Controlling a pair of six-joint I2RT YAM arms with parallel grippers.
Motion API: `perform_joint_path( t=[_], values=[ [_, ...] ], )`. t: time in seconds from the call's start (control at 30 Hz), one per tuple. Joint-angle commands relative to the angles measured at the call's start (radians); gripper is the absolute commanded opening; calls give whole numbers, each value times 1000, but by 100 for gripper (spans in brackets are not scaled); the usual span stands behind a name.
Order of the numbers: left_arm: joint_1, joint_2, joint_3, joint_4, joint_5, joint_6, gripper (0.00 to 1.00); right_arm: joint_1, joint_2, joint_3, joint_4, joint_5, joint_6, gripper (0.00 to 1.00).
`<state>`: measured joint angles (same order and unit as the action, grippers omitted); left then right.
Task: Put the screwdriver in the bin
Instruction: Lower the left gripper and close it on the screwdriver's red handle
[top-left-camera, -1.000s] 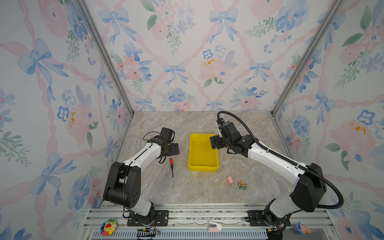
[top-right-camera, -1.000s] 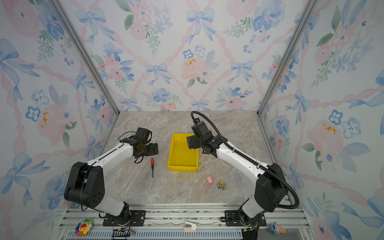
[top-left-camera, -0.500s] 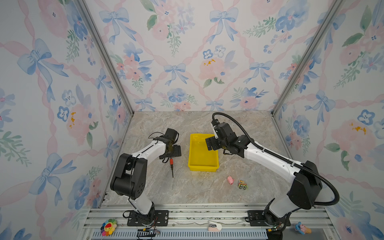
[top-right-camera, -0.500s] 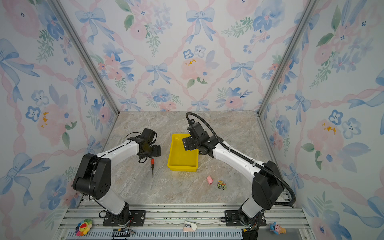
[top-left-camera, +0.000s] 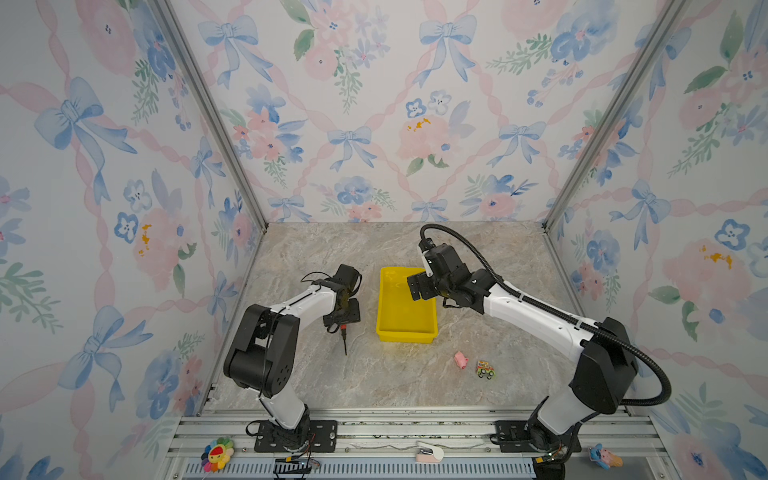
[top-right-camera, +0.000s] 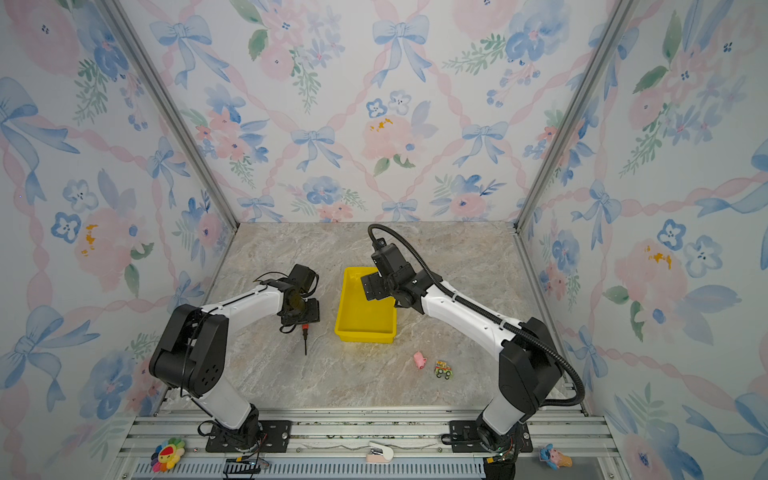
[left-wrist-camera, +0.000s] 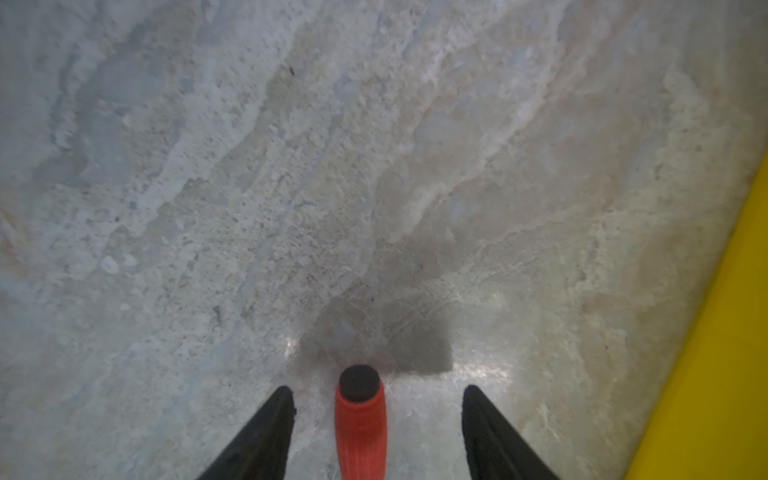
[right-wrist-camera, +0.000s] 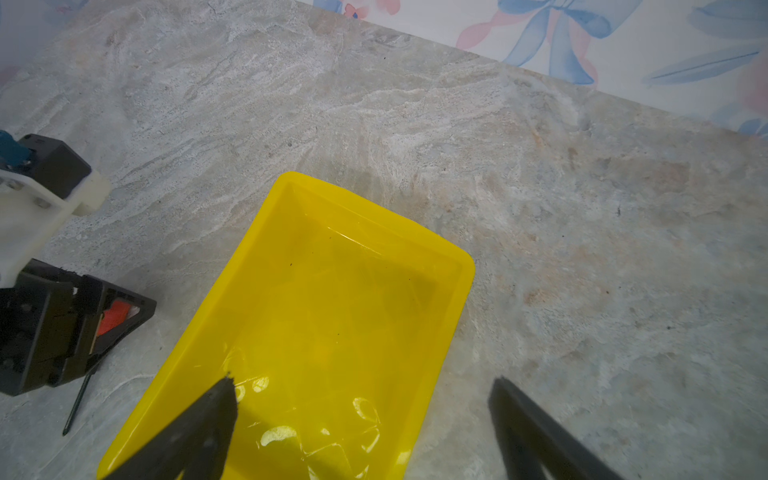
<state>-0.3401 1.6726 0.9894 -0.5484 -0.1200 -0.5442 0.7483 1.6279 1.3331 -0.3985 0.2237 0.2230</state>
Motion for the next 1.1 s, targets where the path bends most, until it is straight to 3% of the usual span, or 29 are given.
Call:
perform_joint_path(
  t=[0.0, 0.1, 0.43, 0.83, 1.07],
  values=[
    [-14, 11, -3, -14, -32, -7, 60, 11, 8, 32, 20, -29, -23, 97],
    [-19, 25, -6, -14, -41, -6, 52, 11, 0, 32, 19, -35, -25, 97],
    [-38, 56, -38, -8, -83, -17, 40, 14, -50, -10, 12, -14, -2, 97],
    [-50, 36, -78, 26, -102, -26, 0, 40, -96, 2, -13, 24, -8, 97],
    [-65, -22, -81, 22, -109, -59, 0, 11, -158, -45, 7, -20, -22, 97]
  ],
)
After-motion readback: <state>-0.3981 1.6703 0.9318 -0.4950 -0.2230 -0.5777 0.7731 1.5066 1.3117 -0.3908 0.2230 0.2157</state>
